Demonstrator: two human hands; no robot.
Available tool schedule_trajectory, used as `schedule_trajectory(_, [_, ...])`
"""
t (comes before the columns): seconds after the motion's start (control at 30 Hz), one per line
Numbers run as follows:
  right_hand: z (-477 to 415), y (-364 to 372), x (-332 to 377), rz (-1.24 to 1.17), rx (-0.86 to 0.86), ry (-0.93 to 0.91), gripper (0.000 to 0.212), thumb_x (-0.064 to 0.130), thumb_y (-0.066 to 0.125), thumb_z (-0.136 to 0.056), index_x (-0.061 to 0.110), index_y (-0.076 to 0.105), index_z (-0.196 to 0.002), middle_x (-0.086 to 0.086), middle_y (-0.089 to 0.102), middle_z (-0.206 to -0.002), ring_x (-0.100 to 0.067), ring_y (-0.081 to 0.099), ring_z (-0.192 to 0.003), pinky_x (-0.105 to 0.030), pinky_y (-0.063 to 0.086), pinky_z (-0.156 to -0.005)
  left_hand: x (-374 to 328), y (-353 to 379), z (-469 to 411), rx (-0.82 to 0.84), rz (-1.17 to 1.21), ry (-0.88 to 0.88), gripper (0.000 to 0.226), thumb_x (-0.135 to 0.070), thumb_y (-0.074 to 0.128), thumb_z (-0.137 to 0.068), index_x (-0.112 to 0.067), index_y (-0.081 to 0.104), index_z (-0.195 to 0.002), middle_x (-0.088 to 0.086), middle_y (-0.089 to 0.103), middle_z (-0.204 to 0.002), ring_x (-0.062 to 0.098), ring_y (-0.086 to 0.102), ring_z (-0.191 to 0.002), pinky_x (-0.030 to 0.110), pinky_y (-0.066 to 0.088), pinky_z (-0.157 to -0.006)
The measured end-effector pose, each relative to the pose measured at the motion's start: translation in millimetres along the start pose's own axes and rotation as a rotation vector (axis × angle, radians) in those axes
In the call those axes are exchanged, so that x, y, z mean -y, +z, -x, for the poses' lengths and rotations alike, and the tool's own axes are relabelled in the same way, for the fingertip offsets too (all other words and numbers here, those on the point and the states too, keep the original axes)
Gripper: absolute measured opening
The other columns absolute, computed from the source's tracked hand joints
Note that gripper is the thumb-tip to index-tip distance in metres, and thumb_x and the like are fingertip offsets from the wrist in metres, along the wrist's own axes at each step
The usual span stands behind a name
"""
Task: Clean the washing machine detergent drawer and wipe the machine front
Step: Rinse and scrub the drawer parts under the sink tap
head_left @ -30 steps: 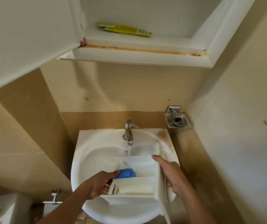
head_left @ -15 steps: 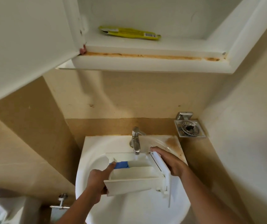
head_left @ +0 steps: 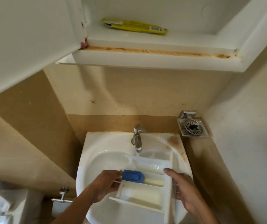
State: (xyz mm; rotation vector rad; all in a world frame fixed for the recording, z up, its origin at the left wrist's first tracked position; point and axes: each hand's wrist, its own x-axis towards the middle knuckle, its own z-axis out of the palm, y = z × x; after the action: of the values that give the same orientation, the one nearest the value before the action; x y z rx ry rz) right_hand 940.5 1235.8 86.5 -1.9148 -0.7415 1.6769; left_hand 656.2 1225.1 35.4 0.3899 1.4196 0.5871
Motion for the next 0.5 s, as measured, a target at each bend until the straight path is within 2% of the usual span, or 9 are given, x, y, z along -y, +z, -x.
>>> schedule_trajectory(0.13, [43.9, 24.9, 23.9, 0.204, -0.333, -0.262, 0.091, 0.064, 0.089, -0.039, 0.020, 0.052, -0.110, 0.002, 0.069, -0.093, -0.019, 0.070, -0.082, -0.032, 0.056, -0.064, -4.7, 30.5, -4.5, 0.086, 0.066, 0.023, 0.029, -0.024, 0.053, -0.104, -0.004, 0.071, -0.115, 0.017, 0.074, -0.106, 0.031, 0.072, -0.091, 0.043, 0.062, -0.082])
schedule_trajectory(0.2, [59.4, 37.2, 40.2, 0.269, -0.368, -0.356, 0.090, 0.065, 0.088, -0.041, 0.027, 0.044, -0.109, 0.008, 0.065, -0.093, -0.014, 0.068, -0.081, -0.034, 0.059, -0.064, -9.5, 47.4, -3.7, 0.104, 0.087, 0.042, 0.033, -0.021, 0.049, -0.105, 0.002, 0.067, -0.121, 0.021, 0.068, -0.111, 0.034, 0.065, -0.098, 0.050, 0.055, -0.100])
schedule_trajectory(0.23, [64.5, 41.1, 46.3, 0.260, -0.365, -0.382, 0.085, 0.061, 0.089, -0.047, 0.027, 0.043, -0.109, 0.008, 0.065, -0.094, -0.014, 0.069, -0.082, -0.035, 0.060, -0.066, -11.8, 54.7, -3.7, 0.119, 0.093, 0.048, 0.034, -0.019, 0.049, -0.106, 0.005, 0.065, -0.123, 0.021, 0.066, -0.111, 0.034, 0.062, -0.098, 0.050, 0.053, -0.102])
schedule_trajectory(0.27, [66.7, 43.1, 50.1, 0.216, -0.358, -0.388, 0.077, 0.054, 0.090, -0.055, 0.026, 0.045, -0.110, 0.005, 0.066, -0.095, -0.016, 0.069, -0.083, -0.038, 0.062, -0.069, -13.7, 61.1, -4.0, 0.142, 0.076, 0.052, 0.035, -0.019, 0.049, -0.106, 0.007, 0.065, -0.122, 0.020, 0.066, -0.107, 0.032, 0.063, -0.094, 0.046, 0.057, -0.096])
schedule_trajectory(0.3, [68.9, 44.0, 51.7, 0.160, -0.354, -0.378, 0.069, 0.045, 0.090, -0.063, 0.023, 0.047, -0.112, 0.002, 0.067, -0.097, -0.018, 0.070, -0.085, -0.041, 0.063, -0.072, -15.6, 66.9, -3.2, 0.162, 0.032, 0.058, 0.034, -0.019, 0.049, -0.106, 0.007, 0.066, -0.119, 0.017, 0.067, -0.101, 0.027, 0.064, -0.086, 0.038, 0.060, -0.082])
schedule_trajectory(0.33, [69.7, 44.1, 51.2, 0.101, -0.358, -0.357, 0.061, 0.037, 0.088, -0.070, 0.020, 0.049, -0.114, -0.001, 0.068, -0.099, -0.020, 0.070, -0.087, -0.045, 0.062, -0.076, -17.8, 71.0, -2.1, 0.171, -0.026, 0.067, 0.032, -0.020, 0.051, -0.106, 0.006, 0.067, -0.115, 0.013, 0.068, -0.092, 0.022, 0.065, -0.076, 0.030, 0.057, -0.067])
schedule_trajectory(0.37, [69.0, 43.2, 48.7, 0.031, -0.366, -0.323, 0.053, 0.028, 0.085, -0.076, 0.015, 0.053, -0.116, -0.005, 0.070, -0.099, -0.024, 0.070, -0.089, -0.049, 0.062, -0.079, -19.6, 73.1, -1.1, 0.167, -0.095, 0.080, 0.030, -0.020, 0.052, -0.105, 0.005, 0.068, -0.112, 0.011, 0.067, -0.086, 0.020, 0.062, -0.070, 0.026, 0.052, -0.059])
schedule_trajectory(0.43, [66.6, 39.9, 39.7, -0.163, -0.353, -0.241, 0.033, 0.011, 0.078, -0.083, 0.003, 0.063, -0.111, -0.014, 0.073, -0.097, -0.031, 0.071, -0.088, -0.056, 0.059, -0.084, -21.9, 69.7, -3.5, 0.131, -0.228, 0.101, 0.031, -0.020, 0.057, -0.102, 0.008, 0.068, -0.113, 0.013, 0.063, -0.088, 0.022, 0.057, -0.073, 0.024, 0.043, -0.056])
schedule_trajectory(0.5, [64.4, 33.8, 30.0, -0.340, -0.317, -0.145, 0.018, 0.001, 0.072, -0.086, 0.001, 0.066, -0.103, -0.019, 0.073, -0.098, -0.034, 0.070, -0.088, -0.055, 0.058, -0.084, -25.2, 56.6, -5.3, 0.152, -0.320, 0.053, 0.029, -0.023, 0.062, -0.100, 0.003, 0.067, -0.111, 0.014, 0.056, -0.093, 0.020, 0.052, -0.068, 0.022, 0.043, -0.052])
